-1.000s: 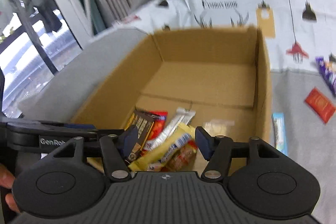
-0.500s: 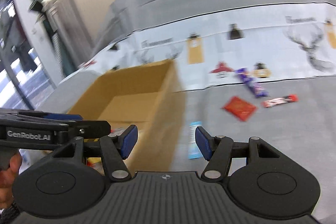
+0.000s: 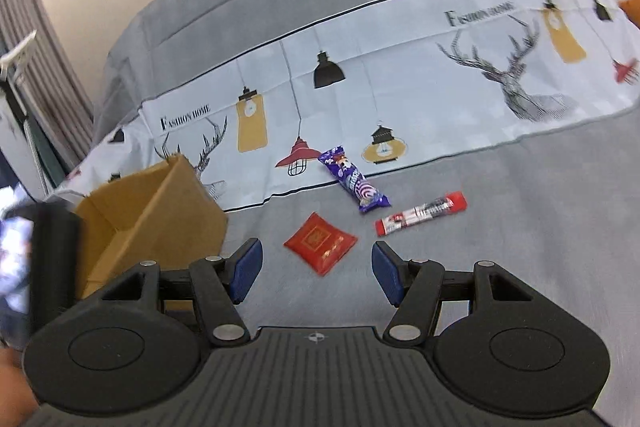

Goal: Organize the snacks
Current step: 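Grasp the blue stick pack with the left tool while the right tool grasps the red square packet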

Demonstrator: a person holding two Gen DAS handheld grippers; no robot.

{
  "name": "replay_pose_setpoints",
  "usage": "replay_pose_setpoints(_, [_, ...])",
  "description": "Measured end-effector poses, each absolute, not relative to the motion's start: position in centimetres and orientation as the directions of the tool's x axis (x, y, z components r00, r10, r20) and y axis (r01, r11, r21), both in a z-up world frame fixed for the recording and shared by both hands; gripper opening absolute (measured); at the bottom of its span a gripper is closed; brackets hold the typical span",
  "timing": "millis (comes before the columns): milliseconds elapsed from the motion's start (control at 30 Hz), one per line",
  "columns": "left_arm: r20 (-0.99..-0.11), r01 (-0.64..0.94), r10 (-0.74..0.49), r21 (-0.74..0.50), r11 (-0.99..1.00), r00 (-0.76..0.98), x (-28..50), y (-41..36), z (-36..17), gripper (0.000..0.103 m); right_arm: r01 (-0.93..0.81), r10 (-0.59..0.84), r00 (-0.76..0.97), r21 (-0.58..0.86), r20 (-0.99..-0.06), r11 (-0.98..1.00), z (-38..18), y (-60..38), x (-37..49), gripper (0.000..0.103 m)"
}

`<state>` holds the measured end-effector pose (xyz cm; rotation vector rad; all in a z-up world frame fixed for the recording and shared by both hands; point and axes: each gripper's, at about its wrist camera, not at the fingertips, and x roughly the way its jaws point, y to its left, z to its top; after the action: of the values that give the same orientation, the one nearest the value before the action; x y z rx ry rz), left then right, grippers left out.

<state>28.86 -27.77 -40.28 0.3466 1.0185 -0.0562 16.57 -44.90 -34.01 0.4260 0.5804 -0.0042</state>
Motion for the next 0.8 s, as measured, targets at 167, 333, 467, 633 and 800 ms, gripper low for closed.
replay_pose_setpoints(167, [-0.769,0.124,0.185,0.324,0.938,0.612,30.1,-28.2,-42.3,0.026,0.05,0.148,0.801,0.312,-0.58,0.949,-36.6,-44.6,21.2,0.063])
replay_pose_setpoints(333, [-0.772,0.123,0.06,0.178,0.976,0.633,31.9,-26.5,-42.3,0.015,-0.066,0.211,0.76,0.249,-0.615,0.966,-39.3,-44.3,26.6,0.063])
replay_pose_setpoints(467, [-0.782,0.164,-0.048,0.07,0.984,0.622,32.2,-26.5,-42.0,0.014,-0.138,0.279,0.719,0.263,-0.637,0.955,-42.1,-44.3,30.0,0.063])
replay_pose_setpoints(633, [-0.793,0.204,-0.103,0.028,0.978,0.6,32.4,-26.7,-41.9,0.014,-0.243,0.232,0.716,0.077,-0.658,0.967,-43.3,-42.4,30.8,0.058])
replay_pose_setpoints(800, [-0.812,0.237,-0.223,-0.107,0.966,0.539,31.8,-26.6,-40.7,0.014,-0.167,0.172,0.691,0.075,-0.702,0.983,-42.4,-43.4,28.9,0.043])
